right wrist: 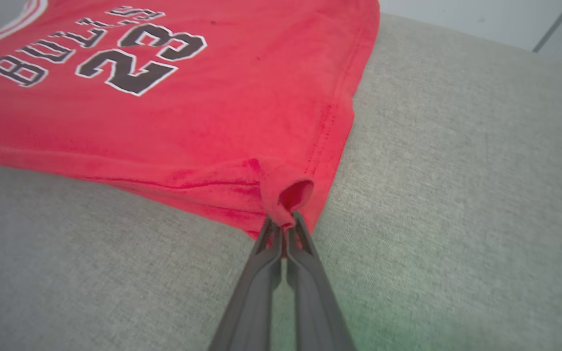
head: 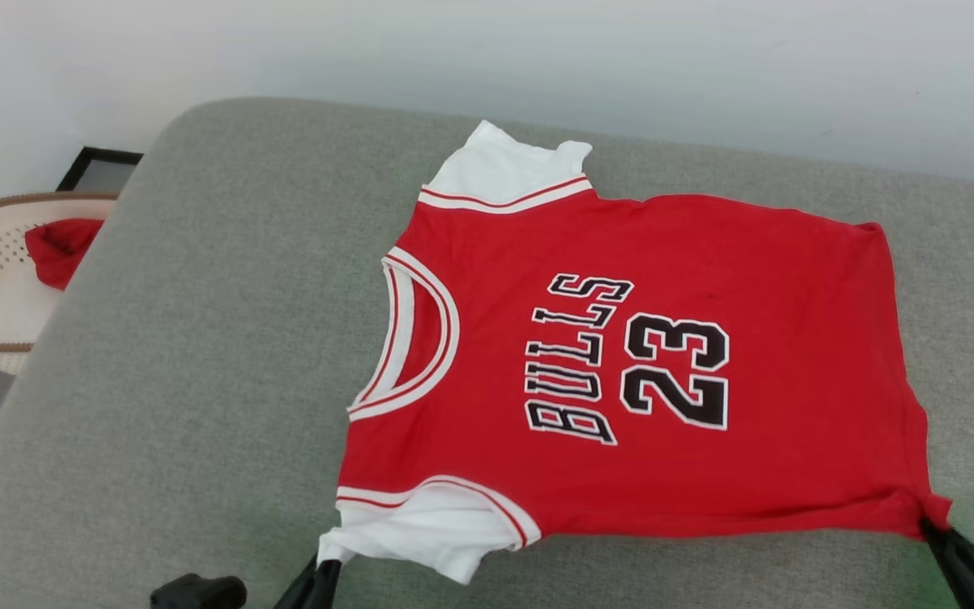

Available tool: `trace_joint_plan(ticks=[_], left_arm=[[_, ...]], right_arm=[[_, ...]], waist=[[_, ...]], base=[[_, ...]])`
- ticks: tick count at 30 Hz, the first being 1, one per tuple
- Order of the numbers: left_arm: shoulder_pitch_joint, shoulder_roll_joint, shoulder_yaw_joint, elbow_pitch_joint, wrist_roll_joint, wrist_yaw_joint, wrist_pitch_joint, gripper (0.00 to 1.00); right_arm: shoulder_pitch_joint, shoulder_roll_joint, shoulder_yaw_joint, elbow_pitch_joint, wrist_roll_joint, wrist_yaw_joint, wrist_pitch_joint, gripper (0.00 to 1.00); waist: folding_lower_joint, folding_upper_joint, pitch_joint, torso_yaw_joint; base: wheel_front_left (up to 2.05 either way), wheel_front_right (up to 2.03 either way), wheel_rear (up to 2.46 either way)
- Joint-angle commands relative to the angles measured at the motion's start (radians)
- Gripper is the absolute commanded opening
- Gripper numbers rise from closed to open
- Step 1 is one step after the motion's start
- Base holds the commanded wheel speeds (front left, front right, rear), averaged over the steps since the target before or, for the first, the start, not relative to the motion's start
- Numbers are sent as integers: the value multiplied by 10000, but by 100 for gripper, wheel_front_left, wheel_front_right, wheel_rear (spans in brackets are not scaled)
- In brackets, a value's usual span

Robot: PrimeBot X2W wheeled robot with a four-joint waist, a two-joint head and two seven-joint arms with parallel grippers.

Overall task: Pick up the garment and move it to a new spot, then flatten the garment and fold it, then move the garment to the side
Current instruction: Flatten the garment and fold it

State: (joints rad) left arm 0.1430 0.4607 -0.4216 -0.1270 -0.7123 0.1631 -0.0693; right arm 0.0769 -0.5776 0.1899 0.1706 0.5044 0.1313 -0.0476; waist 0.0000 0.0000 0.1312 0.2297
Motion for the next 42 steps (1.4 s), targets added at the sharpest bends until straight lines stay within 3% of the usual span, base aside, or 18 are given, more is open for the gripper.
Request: trace_joint_plan(ticks=[1,6,13,18,25,34,42], left_arm=[[159,95,57,-174,-67,101,51,0],[129,513,209,-900,124,326,350,0],[-1003,1210,306,-1844,628,390,1200,0],[-2437,1653,270,-1737,913,-13,1905,2],[-4577,1831,108,-365,873,-970,2586,0],[-6881,1282,-412,2285,807,-2202,2797,0],[-8012,769,-895,4406,503,-2732,2847,0]], right_arm=[[312,154,-257,-276,-110,-11,146,0],[708,529,-953,-1425,-555,-11,728,0],[-232,675,-1128,-2401,-821,-11,1821,0],[-1290,637,-942,-2273,-905,-11,2339,0],[-2776,454,-704,-1389,-931,-11,2768,0],[-4175,419,-64,-351,-791,-11,3088,0],[-4811,459,509,-37,-618,-11,3247,0]], waist=[[0,0,98,-3],[0,0,315,-258],[0,0,655,-686],[0,0,951,-840],[0,0,1478,-951],[0,0,2173,-1085],[0,0,2455,-1250]], base=[[0,0,0],[0,0,0],[0,0,0],[0,0,0],[0,0,0],[0,0,0],[0,0,0]])
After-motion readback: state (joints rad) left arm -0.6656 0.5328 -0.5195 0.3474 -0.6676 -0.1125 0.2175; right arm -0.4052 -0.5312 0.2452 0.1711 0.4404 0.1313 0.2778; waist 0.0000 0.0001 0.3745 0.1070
